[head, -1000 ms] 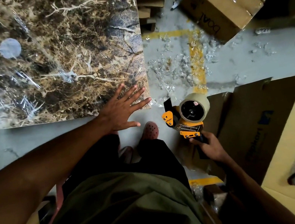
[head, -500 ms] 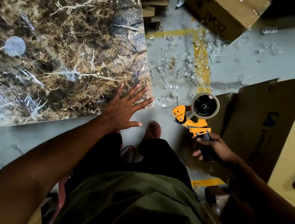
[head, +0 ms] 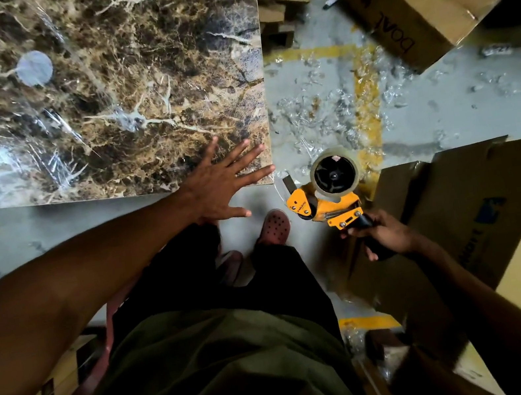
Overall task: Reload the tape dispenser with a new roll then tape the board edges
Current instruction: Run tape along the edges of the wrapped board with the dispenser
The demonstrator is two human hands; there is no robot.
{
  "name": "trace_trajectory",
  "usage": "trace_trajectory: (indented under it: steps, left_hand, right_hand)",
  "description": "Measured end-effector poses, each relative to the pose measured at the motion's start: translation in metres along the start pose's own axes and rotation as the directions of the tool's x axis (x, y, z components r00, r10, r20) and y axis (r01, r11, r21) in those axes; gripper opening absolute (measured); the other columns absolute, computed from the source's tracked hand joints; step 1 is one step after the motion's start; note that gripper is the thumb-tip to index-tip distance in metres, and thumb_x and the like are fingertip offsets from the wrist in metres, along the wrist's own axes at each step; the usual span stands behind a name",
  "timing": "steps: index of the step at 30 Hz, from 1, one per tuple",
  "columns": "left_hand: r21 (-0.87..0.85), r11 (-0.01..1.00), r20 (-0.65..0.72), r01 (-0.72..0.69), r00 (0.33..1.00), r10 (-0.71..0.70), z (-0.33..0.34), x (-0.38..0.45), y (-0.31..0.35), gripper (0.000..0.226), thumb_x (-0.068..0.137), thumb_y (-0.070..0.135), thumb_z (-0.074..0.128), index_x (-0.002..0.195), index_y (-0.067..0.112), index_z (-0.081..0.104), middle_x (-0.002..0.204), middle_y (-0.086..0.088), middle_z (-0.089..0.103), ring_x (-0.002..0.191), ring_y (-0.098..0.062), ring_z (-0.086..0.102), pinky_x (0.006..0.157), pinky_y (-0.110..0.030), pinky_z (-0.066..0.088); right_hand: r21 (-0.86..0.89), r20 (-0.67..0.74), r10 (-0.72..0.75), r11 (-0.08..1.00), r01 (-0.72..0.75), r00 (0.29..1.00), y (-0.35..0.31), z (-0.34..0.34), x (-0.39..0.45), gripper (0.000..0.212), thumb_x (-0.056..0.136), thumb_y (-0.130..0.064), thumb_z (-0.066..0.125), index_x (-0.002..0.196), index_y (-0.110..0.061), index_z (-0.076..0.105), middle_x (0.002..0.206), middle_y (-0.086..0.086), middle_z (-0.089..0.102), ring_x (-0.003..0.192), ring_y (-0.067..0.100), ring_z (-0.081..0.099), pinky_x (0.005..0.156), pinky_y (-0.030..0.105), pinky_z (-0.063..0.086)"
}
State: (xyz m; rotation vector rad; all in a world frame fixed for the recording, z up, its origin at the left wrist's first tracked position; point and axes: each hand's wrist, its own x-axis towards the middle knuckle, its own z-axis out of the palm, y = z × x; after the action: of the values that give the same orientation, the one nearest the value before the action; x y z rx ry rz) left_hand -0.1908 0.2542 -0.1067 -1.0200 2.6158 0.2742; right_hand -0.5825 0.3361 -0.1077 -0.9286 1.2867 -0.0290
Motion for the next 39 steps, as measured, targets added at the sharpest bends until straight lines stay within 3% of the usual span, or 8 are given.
trace_trajectory:
  steps: [2,6,10,17,24,28,30,39]
  left_hand:
    - [0.0,1.0,-0.001,0.001,1.0,-0.001,0.0,-0.001,0.0,0.104,0.086,0.092,0.035,0.165,0.042,-0.01,0.176,-0.006,-0.013,0.162,-0.032,-0.009,0.12,-0.076,-0.003]
    - [-0.009,1.0,0.023,0.0,1.0,0.0,-0.003,0.0,-0.001,0.104,0.085,0.09,0.035,0.165,0.042,-0.01,0.176,-0.005,-0.014,0.162,-0.033,-0.008,0.12,-0.077,0.001]
    - [0.0,1.0,0.017,0.002,1.0,-0.002,-0.002,0.0,-0.002,0.106,0.085,0.089,0.04,0.165,0.041,-0.01,0.176,-0.004,-0.014,0.162,-0.032,-0.007,0.12,-0.077,0.004]
    - [0.006,1.0,-0.014,0.008,1.0,-0.008,0.004,0.001,-0.002,0.11,0.081,0.091,0.042,0.165,0.042,-0.01,0.177,-0.005,-0.011,0.163,-0.033,-0.006,0.119,-0.078,0.001]
    - [0.01,1.0,-0.008,0.01,1.0,-0.01,0.004,0.004,-0.002,0.107,0.083,0.093,0.035,0.165,0.042,-0.01,0.176,-0.005,-0.012,0.163,-0.033,-0.006,0.118,-0.079,0.006]
    - [0.01,1.0,-0.015,0.014,1.0,-0.013,0.004,0.003,-0.001,0.106,0.084,0.091,0.037,0.166,0.042,-0.008,0.176,-0.006,-0.011,0.163,-0.033,-0.004,0.118,-0.079,0.005]
    - [0.025,1.0,-0.014,0.018,1.0,-0.018,0.003,0.003,-0.001,0.106,0.084,0.091,0.039,0.166,0.042,-0.007,0.177,-0.005,-0.01,0.163,-0.033,-0.004,0.119,-0.079,0.005]
    - [0.048,0.999,-0.016,0.013,1.0,-0.012,0.001,0.001,0.0,0.107,0.084,0.091,0.039,0.166,0.041,-0.008,0.177,-0.006,-0.011,0.163,-0.034,-0.005,0.118,-0.08,0.004]
  right_hand:
    - [-0.092,-0.019,-0.016,0.996,0.014,1.0,-0.004,-0.004,0.001,0.006,0.098,-0.003,0.059,0.102,0.001,0.06,0.074,0.037,0.065,0.036,0.026,0.055,0.036,0.026,0.045]
    - [-0.228,-0.034,-0.066,0.972,0.056,0.997,-0.012,-0.008,0.007,0.011,0.098,-0.007,0.062,0.102,-0.016,0.063,0.043,0.019,0.054,0.04,0.027,0.053,0.04,0.024,0.043]
    - [-0.284,-0.039,-0.092,0.956,0.078,0.995,-0.022,-0.014,0.001,0.018,0.097,-0.004,0.062,0.094,-0.022,0.062,0.041,0.001,0.058,0.032,0.02,0.05,0.037,0.022,0.042]
    - [-0.189,-0.091,-0.004,0.982,-0.013,0.996,-0.014,-0.007,-0.021,0.012,0.098,0.004,0.056,0.088,0.005,0.063,0.045,-0.001,0.064,0.029,0.014,0.05,0.034,0.02,0.037]
    - [-0.216,-0.218,-0.057,0.976,0.009,0.974,0.006,-0.005,-0.009,0.024,0.082,0.011,0.067,0.087,-0.012,0.067,0.052,-0.007,0.057,0.039,0.007,0.048,0.037,0.024,0.044]
    - [-0.082,-0.152,0.003,0.996,-0.016,0.988,0.013,-0.005,-0.01,0.021,0.085,0.011,0.066,0.098,-0.006,0.07,0.094,0.026,0.072,0.074,0.039,0.074,0.061,0.05,0.063]
    - [0.001,-0.105,0.052,0.999,-0.052,0.993,0.015,-0.004,-0.008,0.025,0.091,0.013,0.06,0.105,-0.005,0.07,0.11,0.019,0.075,0.081,0.034,0.077,0.063,0.038,0.065]
    - [-0.272,-0.024,-0.021,0.962,0.014,0.999,0.007,-0.017,-0.01,0.015,0.091,0.007,0.063,0.099,-0.006,0.068,0.074,0.012,0.078,0.04,0.019,0.062,0.035,0.023,0.046]
